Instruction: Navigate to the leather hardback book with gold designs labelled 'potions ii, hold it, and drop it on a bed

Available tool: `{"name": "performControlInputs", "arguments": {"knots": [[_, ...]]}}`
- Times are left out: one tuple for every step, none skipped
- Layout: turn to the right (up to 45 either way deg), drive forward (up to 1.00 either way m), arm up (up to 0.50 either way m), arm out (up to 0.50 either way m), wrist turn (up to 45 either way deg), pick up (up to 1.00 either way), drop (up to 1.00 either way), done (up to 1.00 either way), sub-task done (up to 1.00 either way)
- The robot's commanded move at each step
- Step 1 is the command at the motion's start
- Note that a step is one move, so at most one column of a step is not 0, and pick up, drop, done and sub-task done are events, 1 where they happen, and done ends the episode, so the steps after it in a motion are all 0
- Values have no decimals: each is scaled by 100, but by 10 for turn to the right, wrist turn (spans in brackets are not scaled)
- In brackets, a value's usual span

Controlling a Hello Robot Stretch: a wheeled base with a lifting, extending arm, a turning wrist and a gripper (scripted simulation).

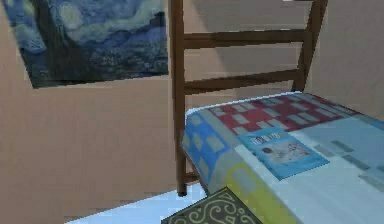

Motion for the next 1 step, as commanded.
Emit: {"name": "performControlInputs", "arguments": {"knots": [[450,0,0,0,0,0,0,0,0]]}}
